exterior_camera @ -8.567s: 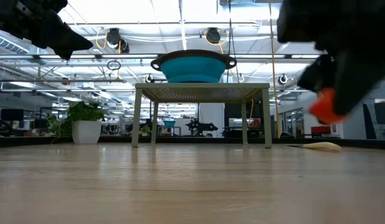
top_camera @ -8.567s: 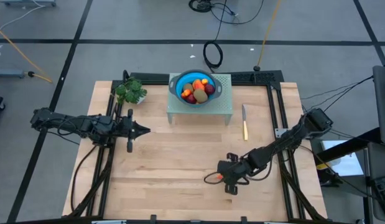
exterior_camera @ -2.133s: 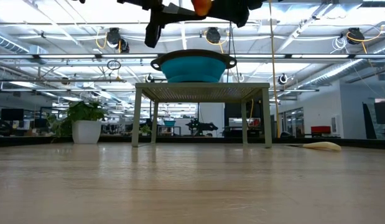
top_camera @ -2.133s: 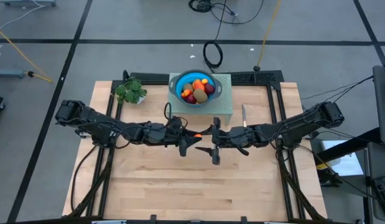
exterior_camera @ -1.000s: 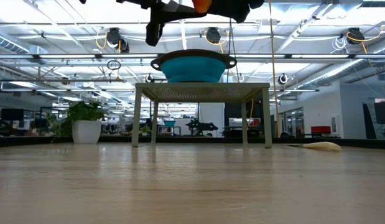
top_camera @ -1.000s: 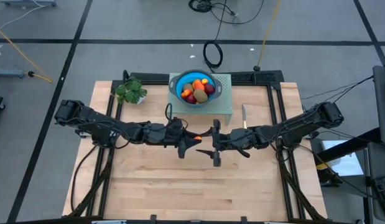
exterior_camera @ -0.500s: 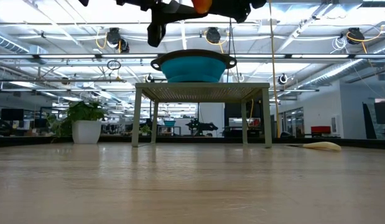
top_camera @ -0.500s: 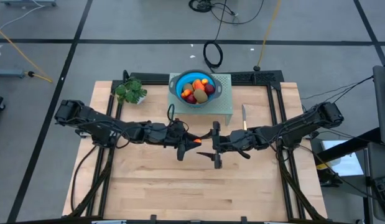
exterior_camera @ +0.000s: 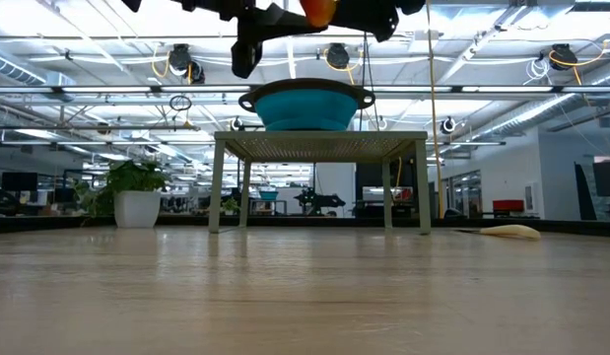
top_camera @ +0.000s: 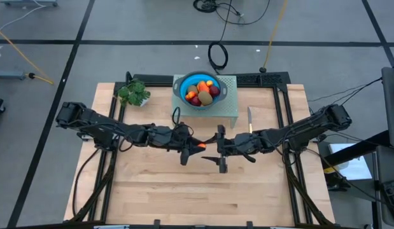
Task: Pick & Place Fruit
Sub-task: Put the peach into the colander on the shelf
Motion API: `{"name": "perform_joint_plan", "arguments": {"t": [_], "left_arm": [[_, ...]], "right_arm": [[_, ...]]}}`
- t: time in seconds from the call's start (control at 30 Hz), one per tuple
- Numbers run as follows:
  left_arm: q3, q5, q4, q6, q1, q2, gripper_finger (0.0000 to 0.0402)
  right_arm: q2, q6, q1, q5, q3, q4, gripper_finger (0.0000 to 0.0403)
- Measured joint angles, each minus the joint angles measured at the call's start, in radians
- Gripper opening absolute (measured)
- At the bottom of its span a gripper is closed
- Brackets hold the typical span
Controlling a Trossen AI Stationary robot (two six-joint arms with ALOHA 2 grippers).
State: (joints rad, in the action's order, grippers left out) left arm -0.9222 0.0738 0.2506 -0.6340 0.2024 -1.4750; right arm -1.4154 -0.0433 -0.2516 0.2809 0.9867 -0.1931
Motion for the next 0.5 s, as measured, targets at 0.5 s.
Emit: {"name": "perform_joint_plan", "arguments": {"t": [0.5], "left_arm": [[0.004, -0.042, -0.018, -0.048, 0.02, 0.001, 0.0128]], "right_arm": [[0.04, 0.065, 0.003, 0.099, -0.001, 0.246, 0.0254]]}}
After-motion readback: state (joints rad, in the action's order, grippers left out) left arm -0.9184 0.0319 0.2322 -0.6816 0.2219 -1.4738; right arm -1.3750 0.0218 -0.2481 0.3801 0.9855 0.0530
